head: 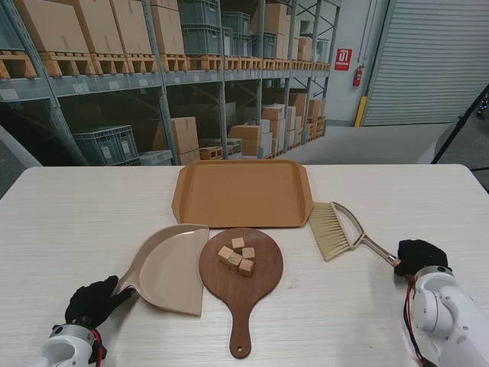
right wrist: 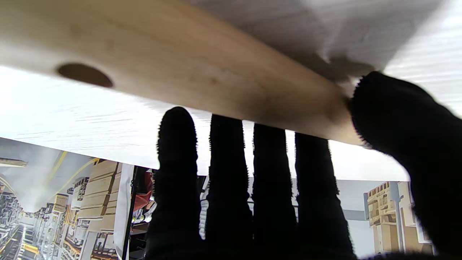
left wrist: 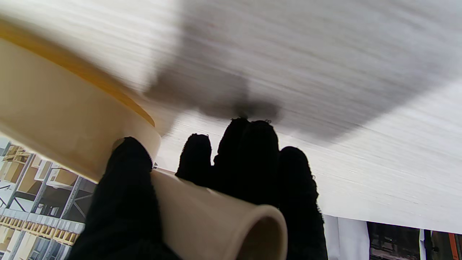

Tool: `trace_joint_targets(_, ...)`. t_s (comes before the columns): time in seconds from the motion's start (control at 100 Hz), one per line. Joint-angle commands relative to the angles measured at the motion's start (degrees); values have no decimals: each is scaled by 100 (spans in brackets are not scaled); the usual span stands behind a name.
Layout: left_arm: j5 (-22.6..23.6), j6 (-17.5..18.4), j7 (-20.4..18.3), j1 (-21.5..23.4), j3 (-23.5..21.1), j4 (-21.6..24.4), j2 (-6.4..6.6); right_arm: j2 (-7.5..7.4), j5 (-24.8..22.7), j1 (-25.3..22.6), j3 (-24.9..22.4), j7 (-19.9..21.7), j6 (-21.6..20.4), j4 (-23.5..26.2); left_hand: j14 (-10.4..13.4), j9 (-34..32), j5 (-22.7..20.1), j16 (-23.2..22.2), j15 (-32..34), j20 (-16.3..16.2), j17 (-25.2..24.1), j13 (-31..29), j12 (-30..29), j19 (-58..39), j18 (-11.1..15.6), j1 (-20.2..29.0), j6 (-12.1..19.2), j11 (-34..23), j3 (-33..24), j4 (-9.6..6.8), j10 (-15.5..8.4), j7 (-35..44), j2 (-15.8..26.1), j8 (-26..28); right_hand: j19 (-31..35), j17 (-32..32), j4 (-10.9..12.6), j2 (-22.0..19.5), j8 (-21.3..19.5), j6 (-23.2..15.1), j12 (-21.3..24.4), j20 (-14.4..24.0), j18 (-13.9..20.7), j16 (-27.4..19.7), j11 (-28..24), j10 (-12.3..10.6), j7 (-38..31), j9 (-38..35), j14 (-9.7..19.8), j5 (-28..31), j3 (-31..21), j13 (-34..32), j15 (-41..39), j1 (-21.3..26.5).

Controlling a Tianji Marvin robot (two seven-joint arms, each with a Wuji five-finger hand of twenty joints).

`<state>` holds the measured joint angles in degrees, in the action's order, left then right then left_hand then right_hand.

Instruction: Sweep wood blocks off a wooden cutting board into a dustpan and pour them into a container

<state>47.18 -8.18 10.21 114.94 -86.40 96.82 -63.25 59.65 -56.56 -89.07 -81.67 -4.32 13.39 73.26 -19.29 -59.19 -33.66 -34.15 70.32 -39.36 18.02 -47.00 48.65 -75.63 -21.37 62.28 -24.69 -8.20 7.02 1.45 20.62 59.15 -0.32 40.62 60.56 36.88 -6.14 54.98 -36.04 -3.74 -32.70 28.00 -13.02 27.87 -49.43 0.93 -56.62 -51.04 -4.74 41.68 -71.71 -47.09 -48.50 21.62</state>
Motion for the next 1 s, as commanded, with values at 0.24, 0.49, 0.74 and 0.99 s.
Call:
trace_joint_targets(0.24, -35, -59, -178, 126, 38, -127, -44, 4, -86, -178, 146, 406, -57, -332, 1574, -292, -427, -33, -58, -157, -38, -336, -339, -146, 192, 721, 297, -7185, -524, 1, -1987, 152, 765, -10, 196, 34, -387, 580, -287, -650, -265, 21, 7, -270, -240, -272, -455, -145, 195, 44, -742, -657, 763, 93)
trace_joint_targets(0.49, -30, -52, -169, 129, 33, -130, -44, 13, -493, -266, 72, -189, -128, -274, 1574, -290, -427, -35, -58, -157, -38, -336, -345, -146, 192, 718, 297, -7173, -524, 1, -1981, 152, 765, -11, 207, -443, -70, 19, -490, -497, -399, 130, 108, -212, -686, -336, -681, 502, 297, -563, -518, -70, 386, -46)
trace_joint_targets(0.74, -38, -57, -151, 138, 33, -131, -49, 4, -887, -463, -123, -515, -245, -20, 1564, -290, -427, -31, -74, -157, -38, -333, -348, -146, 192, 717, 297, -7165, -525, 0, -1977, 153, 767, -11, 264, -815, 421, -622, -570, -221, -297, 72, 108, -224, -782, -254, -498, 1028, 263, -934, -248, 363, 358, -262)
trace_joint_targets(0.99, -60, -53, -138, 128, 34, -155, -52, 8, -926, -572, -263, -481, -383, 164, 1564, -289, -427, -33, -75, -157, -38, -334, -351, -146, 192, 715, 297, -7158, -523, 1, -1973, 153, 766, -12, 27, -1170, 482, -789, -455, 89, -48, -37, 53, -346, -356, -27, 330, 1505, 173, -1218, 63, 728, 723, -405)
